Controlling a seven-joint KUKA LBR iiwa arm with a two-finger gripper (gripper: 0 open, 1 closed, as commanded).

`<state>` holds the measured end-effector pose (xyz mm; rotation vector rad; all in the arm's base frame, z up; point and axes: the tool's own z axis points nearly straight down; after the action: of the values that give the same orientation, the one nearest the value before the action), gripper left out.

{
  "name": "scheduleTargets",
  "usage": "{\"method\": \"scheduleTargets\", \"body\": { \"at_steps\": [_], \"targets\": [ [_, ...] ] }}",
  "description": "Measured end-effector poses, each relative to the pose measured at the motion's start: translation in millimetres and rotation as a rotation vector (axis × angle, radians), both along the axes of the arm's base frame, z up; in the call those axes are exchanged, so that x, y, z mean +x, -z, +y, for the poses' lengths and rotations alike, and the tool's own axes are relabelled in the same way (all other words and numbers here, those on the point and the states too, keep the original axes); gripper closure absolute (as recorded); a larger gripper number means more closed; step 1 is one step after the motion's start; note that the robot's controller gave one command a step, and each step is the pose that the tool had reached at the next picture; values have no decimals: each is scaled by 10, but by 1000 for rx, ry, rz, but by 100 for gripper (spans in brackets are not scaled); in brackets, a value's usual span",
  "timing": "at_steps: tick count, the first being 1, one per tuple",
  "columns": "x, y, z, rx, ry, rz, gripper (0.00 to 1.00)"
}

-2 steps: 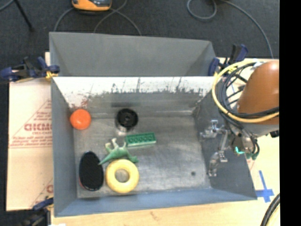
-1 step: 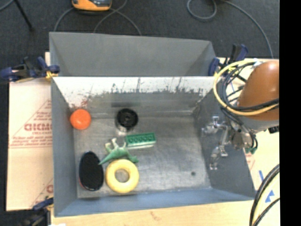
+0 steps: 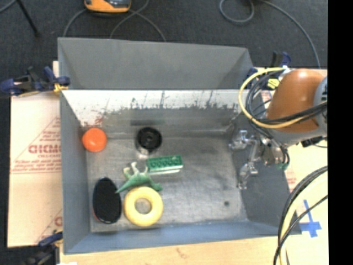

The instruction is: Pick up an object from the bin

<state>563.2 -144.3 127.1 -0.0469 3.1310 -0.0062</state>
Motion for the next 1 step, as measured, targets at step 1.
{"method": "scheduleTargets", "body": {
  "at_steps": [1],
  "targets": [
    [307,393,-8,2,-25,6,0]
  ]
}}
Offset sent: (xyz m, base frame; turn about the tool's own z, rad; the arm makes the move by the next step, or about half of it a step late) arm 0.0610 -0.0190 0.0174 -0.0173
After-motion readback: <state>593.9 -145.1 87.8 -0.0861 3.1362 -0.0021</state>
